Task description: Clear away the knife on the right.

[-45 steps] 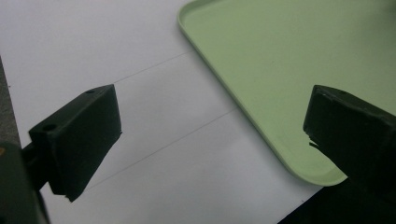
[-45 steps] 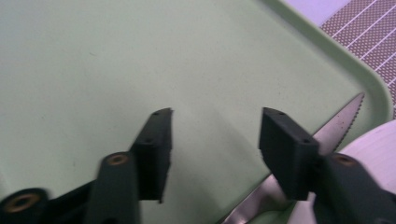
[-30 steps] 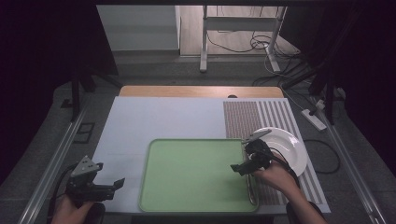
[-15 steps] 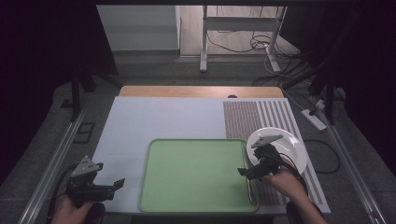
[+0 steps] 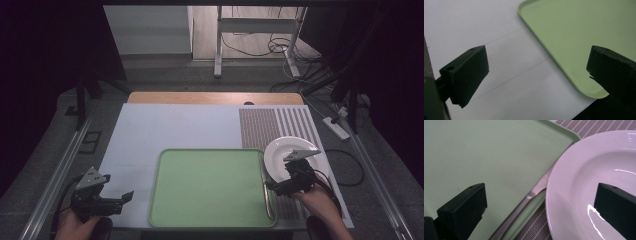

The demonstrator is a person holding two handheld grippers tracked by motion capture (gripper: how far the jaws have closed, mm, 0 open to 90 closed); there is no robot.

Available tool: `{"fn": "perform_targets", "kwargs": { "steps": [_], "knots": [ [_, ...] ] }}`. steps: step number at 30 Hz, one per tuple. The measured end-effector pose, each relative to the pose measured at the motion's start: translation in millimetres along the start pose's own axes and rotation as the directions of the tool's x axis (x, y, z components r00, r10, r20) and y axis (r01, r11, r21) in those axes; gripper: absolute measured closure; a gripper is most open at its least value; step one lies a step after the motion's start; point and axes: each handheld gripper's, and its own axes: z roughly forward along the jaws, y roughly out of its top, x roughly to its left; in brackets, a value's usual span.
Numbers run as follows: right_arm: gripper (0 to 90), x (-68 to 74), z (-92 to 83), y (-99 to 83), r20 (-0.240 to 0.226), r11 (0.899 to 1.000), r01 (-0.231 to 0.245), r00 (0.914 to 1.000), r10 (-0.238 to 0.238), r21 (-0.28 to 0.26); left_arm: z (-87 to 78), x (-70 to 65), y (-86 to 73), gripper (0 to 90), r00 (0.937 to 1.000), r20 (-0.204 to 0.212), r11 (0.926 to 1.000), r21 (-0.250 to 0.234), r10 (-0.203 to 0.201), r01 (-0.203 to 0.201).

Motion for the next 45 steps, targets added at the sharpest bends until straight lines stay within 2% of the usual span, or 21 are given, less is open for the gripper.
{"fn": "perform_targets", "kwargs": {
  "steps": [14, 28, 45],
  "knots": [
    [0.0, -5.9, -18.9, -15.2, 0.028, 0.998, -0.05, 0.9983, 0.051, -0.044, 0.1, 0.1, 0.1, 4.1, 1.0, 0.0, 1.0, 0.001, -0.001, 0.001],
    [0.0, -9.0, -34.1, -24.0, 0.05, 0.995, -0.076, 0.9956, 0.08, -0.072, -0.1, 0.6, 0.0, 4.1, 1.0, 0.002, 1.0, -0.001, -0.006, 0.006],
    [0.0, -8.5, -49.8, -35.3, 0.105, 0.99, -0.11, 0.9873, 0.12, -0.093, -0.3, 1.5, -0.6, 4.0, 0.9999, 0.007, 0.9999, -0.003, -0.011, 0.012]
  ]
}}
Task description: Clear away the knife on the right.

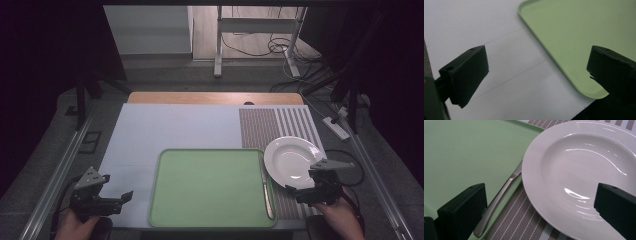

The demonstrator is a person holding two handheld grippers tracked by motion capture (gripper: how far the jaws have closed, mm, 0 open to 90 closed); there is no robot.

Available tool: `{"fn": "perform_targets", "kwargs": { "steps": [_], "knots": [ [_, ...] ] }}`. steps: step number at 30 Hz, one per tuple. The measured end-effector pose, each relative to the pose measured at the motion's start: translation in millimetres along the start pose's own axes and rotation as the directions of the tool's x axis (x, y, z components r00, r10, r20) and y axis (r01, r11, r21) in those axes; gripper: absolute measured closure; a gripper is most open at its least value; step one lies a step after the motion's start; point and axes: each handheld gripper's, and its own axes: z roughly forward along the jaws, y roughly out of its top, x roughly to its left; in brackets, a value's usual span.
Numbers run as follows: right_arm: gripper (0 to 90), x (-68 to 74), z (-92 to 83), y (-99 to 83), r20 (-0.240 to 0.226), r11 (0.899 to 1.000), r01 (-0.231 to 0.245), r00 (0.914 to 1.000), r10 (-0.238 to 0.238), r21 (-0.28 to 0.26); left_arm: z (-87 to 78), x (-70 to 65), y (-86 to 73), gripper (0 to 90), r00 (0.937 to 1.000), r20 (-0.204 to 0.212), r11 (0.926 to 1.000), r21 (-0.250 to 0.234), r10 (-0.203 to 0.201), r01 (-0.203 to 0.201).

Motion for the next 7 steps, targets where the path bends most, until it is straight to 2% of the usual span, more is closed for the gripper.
{"fn": "perform_targets", "kwargs": {
  "steps": [7],
  "knots": [
    [0.0, -0.6, -3.3, -2.5, 0.005, 1.0, -0.005, 1.0, 0.005, -0.015, 0.4, -0.1, 1.0, 4.0, 1.0, 0.003, 1.0, 0.0, 0.001, -0.001]
  ]
}}
